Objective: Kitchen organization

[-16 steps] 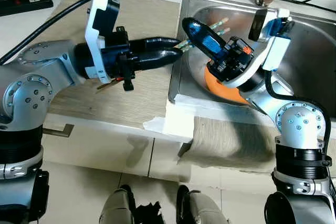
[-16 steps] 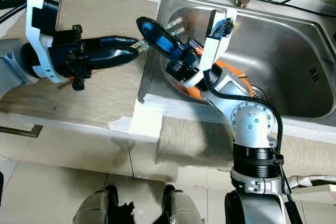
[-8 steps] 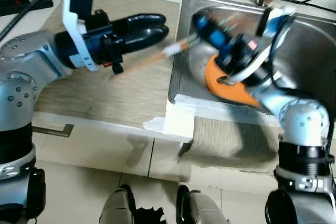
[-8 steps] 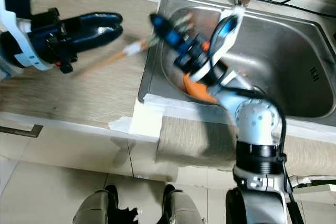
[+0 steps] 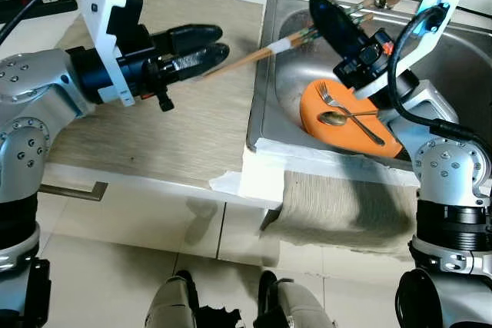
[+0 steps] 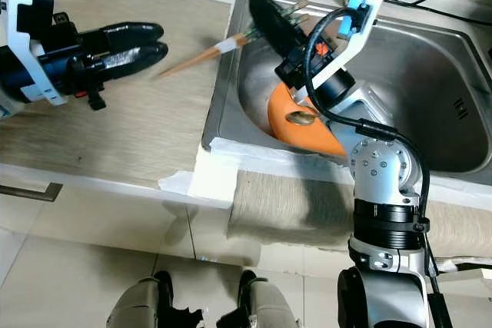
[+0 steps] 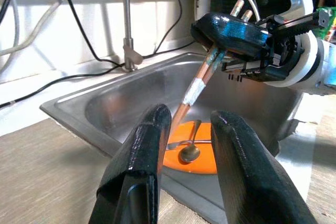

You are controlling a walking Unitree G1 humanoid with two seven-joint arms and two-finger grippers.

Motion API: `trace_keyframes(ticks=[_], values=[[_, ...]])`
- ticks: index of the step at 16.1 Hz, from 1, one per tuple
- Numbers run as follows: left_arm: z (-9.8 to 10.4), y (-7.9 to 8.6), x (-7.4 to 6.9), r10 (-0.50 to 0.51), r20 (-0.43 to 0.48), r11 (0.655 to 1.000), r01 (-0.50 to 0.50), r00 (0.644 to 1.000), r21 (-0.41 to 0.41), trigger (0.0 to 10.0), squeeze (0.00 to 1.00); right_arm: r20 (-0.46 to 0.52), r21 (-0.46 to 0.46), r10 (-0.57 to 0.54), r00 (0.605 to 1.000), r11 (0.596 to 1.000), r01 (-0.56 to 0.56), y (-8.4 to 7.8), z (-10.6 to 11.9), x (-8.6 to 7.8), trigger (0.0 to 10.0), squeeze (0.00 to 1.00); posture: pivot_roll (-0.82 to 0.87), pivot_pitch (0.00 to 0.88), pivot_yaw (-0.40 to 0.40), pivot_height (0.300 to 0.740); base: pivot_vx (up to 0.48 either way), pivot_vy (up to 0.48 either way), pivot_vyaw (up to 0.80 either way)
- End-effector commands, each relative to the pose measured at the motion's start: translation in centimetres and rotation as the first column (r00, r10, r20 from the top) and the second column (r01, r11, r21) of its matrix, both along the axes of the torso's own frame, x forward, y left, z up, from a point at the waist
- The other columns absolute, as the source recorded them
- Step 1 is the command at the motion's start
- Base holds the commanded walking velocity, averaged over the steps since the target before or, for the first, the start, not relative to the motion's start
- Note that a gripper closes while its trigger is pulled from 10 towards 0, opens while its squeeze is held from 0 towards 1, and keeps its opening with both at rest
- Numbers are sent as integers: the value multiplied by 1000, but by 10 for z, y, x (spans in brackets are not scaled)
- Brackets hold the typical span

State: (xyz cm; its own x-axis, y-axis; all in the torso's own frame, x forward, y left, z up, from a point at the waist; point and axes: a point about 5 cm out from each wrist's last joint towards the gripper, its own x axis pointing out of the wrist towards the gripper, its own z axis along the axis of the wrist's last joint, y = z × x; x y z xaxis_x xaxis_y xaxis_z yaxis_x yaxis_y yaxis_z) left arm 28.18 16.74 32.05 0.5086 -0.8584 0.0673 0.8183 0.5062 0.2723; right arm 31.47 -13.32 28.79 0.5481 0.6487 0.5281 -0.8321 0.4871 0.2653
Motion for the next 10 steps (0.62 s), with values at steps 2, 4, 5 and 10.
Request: trace_keyframes(ticks=[2, 4, 5, 10], values=[[3, -1, 1, 20, 23, 1000, -20, 1000, -8, 10000, 0, 83, 4, -108, 991, 994, 108, -10, 13, 0, 0, 0, -134, 201, -90, 740, 0, 0, 0], [-2, 0, 4, 54, 32, 998, -55, 998, 10, 10000, 0, 130, -25, -204, 970, 978, 209, -19, 17, 6, 0, 0, -135, 200, -92, 740, 0, 0, 0], [-5, 1, 5, 71, 38, 997, -72, 997, 28, 10000, 0, 144, -39, -250, 958, 965, 258, -23, 17, 10, 0, 0, -135, 200, -92, 740, 0, 0, 0], [-12, 8, 14, 194, 49, 979, -197, 980, 47, 10000, 0, 96, -148, -402, 911, 899, 412, -33, 3, 29, 0, 0, -136, 203, -97, 740, 0, 0, 0]])
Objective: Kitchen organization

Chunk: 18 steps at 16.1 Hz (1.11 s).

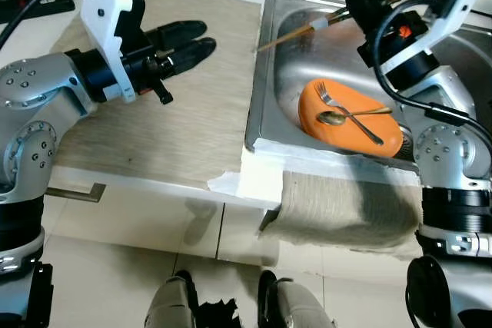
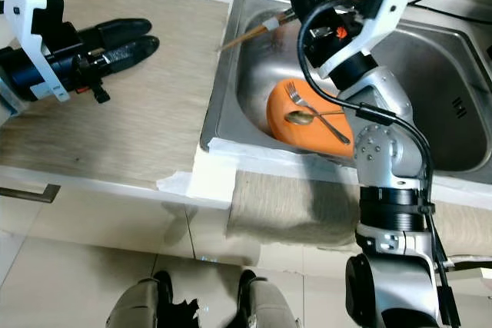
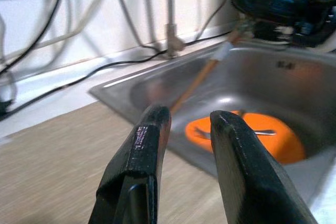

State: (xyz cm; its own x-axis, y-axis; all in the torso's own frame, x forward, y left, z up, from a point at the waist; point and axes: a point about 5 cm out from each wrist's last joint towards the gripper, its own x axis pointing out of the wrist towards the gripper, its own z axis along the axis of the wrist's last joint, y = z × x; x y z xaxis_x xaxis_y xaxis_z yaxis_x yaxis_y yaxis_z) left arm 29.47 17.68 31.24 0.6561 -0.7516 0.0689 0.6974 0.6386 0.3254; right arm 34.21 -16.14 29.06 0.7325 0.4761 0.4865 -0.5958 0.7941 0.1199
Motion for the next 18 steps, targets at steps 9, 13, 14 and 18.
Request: trace_keyframes(ticks=[9, 13, 14, 18], values=[[-21, 7, 4, -23, -4, 1000, 23, 1000, 19, 10000, 0, -81, -119, -234, 969, 967, 224, -27, -16, 28, 0, 0, -124, 207, -114, 740, 0, 0, 0], [-23, -1, -11, -232, -59, 972, 233, 971, 15, 10000, 0, -84, -214, -328, 941, 928, 305, -43, -21, 39, 0, 0, -127, 205, -112, 740, 0, 0, 0], [-24, -3, -14, -270, -66, 962, 272, 961, 33, 10000, 0, -98, -226, -342, 934, 922, 314, -46, -24, 42, 0, 0, -127, 200, -110, 740, 0, 0, 0], [-25, -3, -11, -232, -65, 972, 234, 971, 29, 10000, 0, -127, -250, -361, 924, 913, 322, -49, -34, 46, 0, 0, -128, 202, -110, 740, 0, 0, 0]])
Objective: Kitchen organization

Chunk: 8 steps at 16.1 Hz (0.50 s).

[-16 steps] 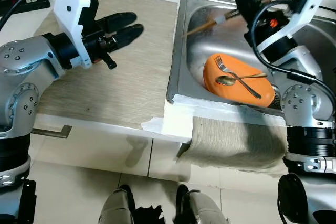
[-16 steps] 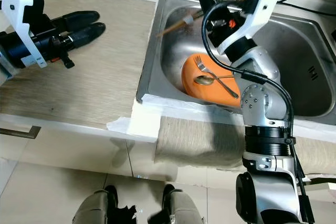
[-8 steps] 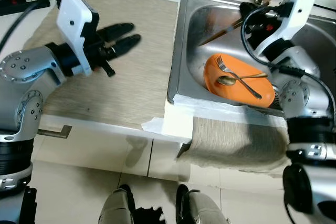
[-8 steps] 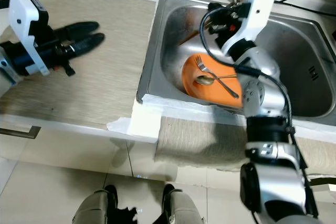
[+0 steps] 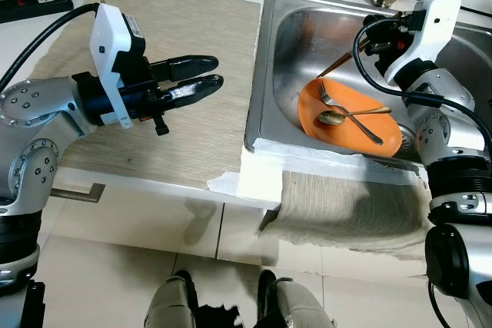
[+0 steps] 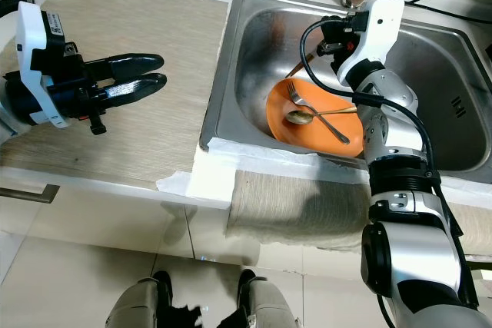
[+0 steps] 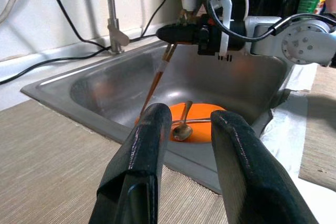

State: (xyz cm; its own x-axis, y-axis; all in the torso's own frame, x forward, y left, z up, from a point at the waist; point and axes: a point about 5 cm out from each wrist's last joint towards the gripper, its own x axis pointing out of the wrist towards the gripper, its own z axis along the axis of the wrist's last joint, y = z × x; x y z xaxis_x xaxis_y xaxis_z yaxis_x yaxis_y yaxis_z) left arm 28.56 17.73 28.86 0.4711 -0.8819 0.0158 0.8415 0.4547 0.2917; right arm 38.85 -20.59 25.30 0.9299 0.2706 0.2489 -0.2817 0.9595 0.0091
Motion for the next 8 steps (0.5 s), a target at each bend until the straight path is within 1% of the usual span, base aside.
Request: trace_keyframes(ticks=[1, 5, 6, 7, 8], values=[[-1, -4, -1, -12, -4, 1000, 12, 1000, 14, 10000, 0, 2, -21, -14, 1000, 1000, 14, -5, 1, 1, 0, 0, -133, 208, -112, 740, 0, 0, 0], [-1, -7, -2, -23, -2, 999, 23, 1000, 23, 10000, 0, -4, -26, -18, 1000, 1000, 18, -8, -1, 5, 0, 0, -133, 211, -114, 740, 0, 0, 0], [-1, -7, -3, -23, -1, 999, 23, 1000, 24, 10000, 0, -5, -24, -18, 1000, 1000, 18, -9, -2, 5, 5529, 0, -133, 211, -113, 740, 0, 0, 0], [-1, -7, -3, -23, -1, 999, 23, 1000, 24, 10000, 0, -5, -23, -17, 1000, 1000, 17, -9, -2, 5, 5529, 0, -133, 211, -113, 740, 0, 0, 0], [-1, -7, -4, -23, 0, 999, 23, 1000, 23, 10000, 0, -14, -28, -32, 999, 999, 32, -10, -4, 6, 10000, 0, -132, 212, -113, 740, 0, 0, 0]])
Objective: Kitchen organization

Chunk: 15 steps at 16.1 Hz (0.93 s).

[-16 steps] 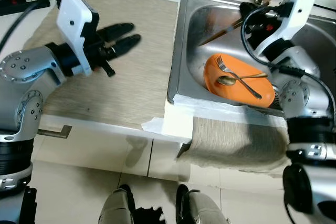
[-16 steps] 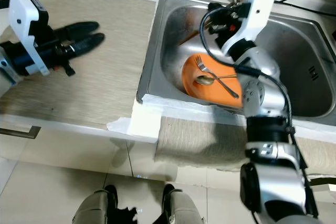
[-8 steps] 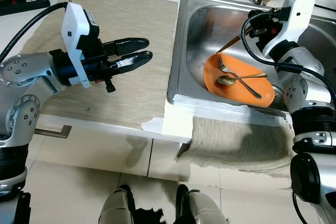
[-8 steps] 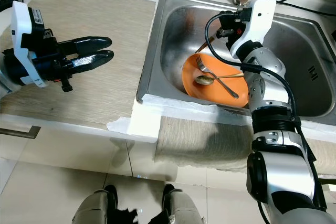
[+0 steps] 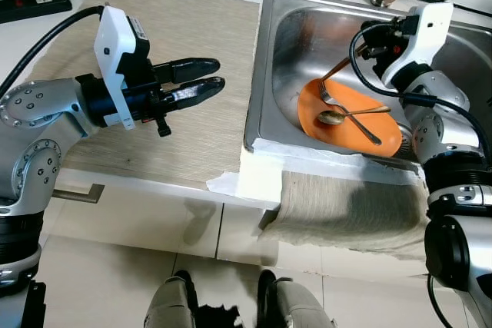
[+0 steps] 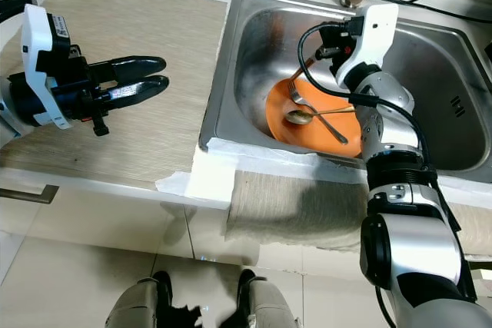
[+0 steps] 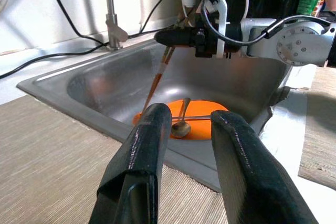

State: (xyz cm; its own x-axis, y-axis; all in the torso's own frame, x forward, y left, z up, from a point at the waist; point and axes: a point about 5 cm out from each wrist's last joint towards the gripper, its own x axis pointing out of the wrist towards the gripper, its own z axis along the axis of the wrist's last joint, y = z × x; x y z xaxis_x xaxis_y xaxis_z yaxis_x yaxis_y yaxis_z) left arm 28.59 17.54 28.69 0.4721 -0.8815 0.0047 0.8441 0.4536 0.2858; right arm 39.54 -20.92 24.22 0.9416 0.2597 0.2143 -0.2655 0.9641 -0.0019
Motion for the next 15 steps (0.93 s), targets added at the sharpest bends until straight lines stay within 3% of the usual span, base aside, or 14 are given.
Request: trace_keyframes(ticks=[1, 7, 10, 12, 15], values=[[1, -5, -4, -24, 12, 1000, 23, 1000, 20, 10000, 0, 8, -8, -25, 1000, 1000, 25, -8, 5, 1, 10000, 0, -130, 214, -112, 740, 0, 0, 0], [0, -6, -8, -29, 14, 999, 28, 999, 36, 10000, 0, 24, -60, -44, 999, 997, 46, -11, 8, 3, 10000, 0, -119, 195, -113, 740, 0, 0, 0], [0, -7, -10, -35, 14, 999, 34, 999, 42, 10000, 0, 84, -219, -52, 995, 973, 70, -12, 19, 4, 10000, 0, -117, 190, -116, 740, 0, 0, 0], [0, -8, -10, -41, 13, 998, 40, 999, 54, 10000, 0, 104, -371, 9, 995, 928, 30, -2, 21, 5, 10000, 0, -114, 196, -116, 740, 0, 0, 0], [0, -8, -10, -47, 11, 997, 46, 999, 59, 10000, 0, 66, -470, 88, 994, 882, -46, 13, 11, 7, 10000, 0, -116, 204, -119, 740, 0, 0, 0]])
